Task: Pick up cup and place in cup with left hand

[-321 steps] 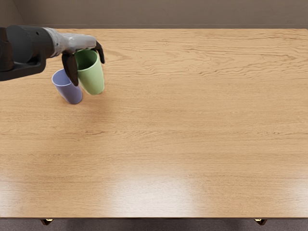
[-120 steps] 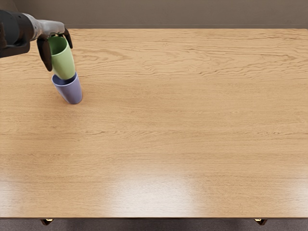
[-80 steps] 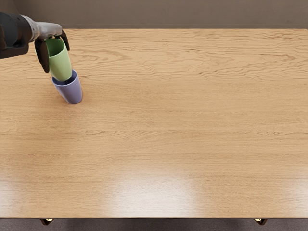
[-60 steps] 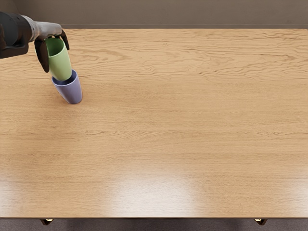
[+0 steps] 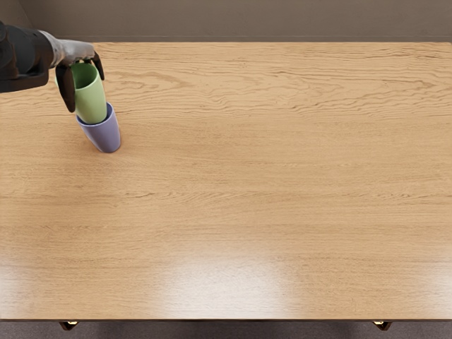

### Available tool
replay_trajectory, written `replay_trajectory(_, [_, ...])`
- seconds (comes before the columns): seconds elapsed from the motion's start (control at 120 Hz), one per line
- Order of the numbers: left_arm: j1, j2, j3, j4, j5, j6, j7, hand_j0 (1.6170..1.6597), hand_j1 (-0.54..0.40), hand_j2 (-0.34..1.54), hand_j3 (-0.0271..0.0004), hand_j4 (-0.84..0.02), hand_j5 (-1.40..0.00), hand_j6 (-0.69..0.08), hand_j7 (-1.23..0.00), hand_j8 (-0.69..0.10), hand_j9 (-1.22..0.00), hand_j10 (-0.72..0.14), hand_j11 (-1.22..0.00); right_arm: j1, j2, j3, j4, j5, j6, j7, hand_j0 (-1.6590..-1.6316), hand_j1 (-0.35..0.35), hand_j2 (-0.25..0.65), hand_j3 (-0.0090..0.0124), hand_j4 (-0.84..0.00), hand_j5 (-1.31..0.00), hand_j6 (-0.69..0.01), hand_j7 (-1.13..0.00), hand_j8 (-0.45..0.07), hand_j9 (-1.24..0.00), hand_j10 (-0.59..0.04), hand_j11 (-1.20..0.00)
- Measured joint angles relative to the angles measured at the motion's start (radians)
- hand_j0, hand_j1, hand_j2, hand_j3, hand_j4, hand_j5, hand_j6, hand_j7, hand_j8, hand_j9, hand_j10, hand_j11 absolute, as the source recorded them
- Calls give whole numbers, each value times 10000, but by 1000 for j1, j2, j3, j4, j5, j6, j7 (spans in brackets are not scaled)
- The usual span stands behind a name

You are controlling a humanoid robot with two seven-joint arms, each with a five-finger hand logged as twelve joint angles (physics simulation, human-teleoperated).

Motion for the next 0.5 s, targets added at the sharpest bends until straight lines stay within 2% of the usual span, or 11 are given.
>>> replay_trajectory(0.5, [8, -28, 6, 31, 9, 1, 0, 16559, -515, 747, 0, -4037, -5191, -3403, -5243, -3658, -5316, -3936, -5322, 0, 0, 0, 0, 0, 0, 0, -16581, -3203, -48, 0, -241, -311, -242, -311, -241, -311, -240, -311])
